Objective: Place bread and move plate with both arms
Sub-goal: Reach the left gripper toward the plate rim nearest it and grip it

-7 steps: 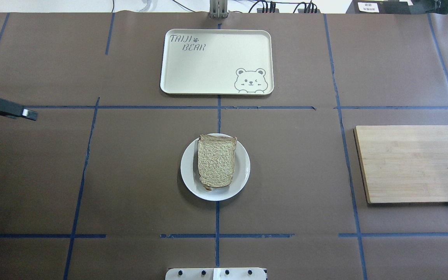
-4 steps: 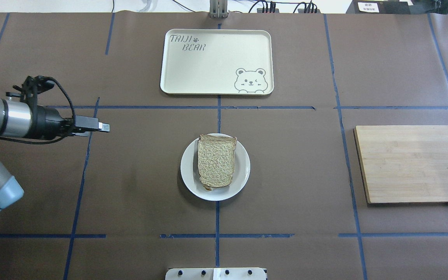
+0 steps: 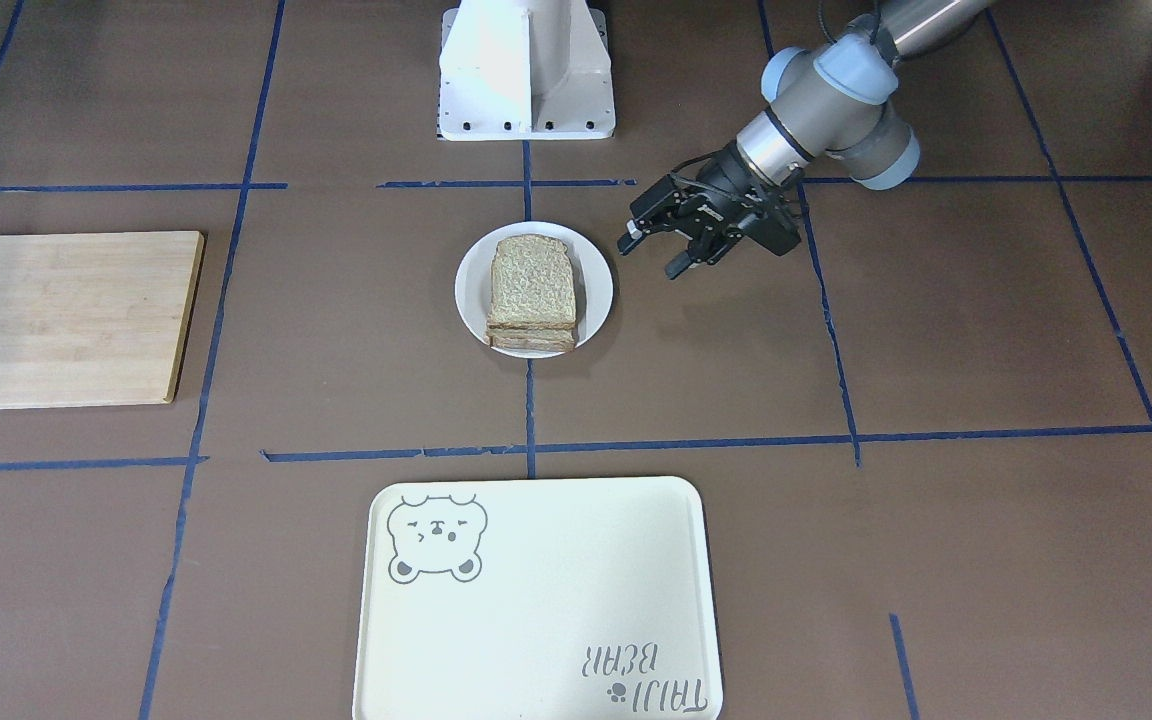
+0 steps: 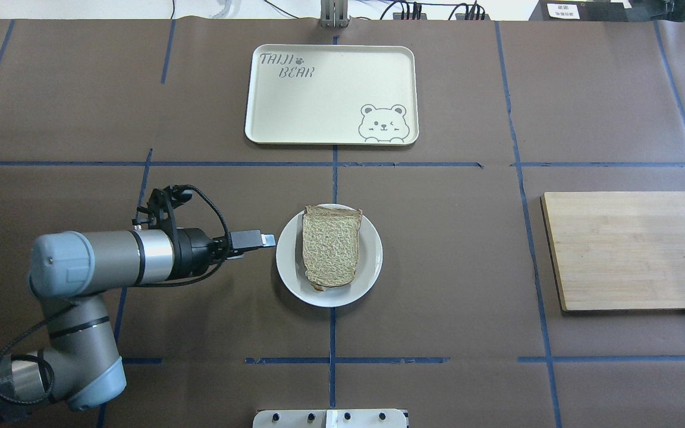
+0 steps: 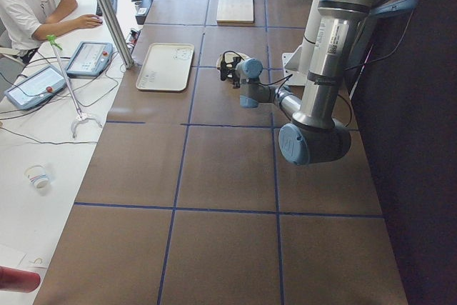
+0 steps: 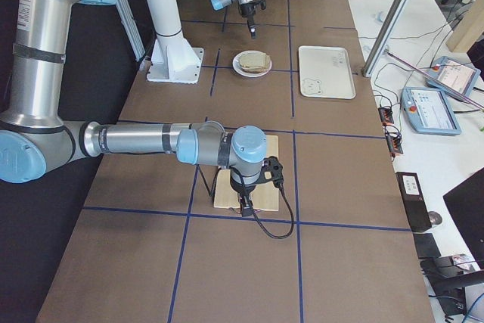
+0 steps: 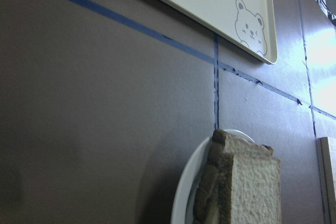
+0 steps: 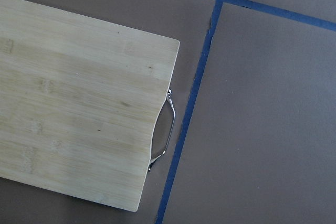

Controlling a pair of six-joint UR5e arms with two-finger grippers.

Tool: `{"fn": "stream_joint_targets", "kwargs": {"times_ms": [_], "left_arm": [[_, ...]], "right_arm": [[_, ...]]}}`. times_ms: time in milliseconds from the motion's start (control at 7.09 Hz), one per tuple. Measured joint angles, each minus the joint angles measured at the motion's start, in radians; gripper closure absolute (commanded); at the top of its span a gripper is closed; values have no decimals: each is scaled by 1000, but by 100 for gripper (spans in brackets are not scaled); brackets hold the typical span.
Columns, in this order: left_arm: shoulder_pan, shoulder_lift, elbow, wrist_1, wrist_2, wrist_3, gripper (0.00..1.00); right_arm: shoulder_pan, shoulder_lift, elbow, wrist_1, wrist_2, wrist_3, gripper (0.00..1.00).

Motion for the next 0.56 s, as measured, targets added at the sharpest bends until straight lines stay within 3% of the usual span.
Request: {"fn": "stream_joint_targets", "kwargs": {"times_ms": [282, 564], "left_arm": [[45, -25, 30, -3, 49, -49, 25], [51, -57, 82, -30, 55, -97, 41]], "right_arm": [[0, 0, 0, 0, 0, 1, 0], [0, 0, 1, 0, 0, 3, 0]]}}
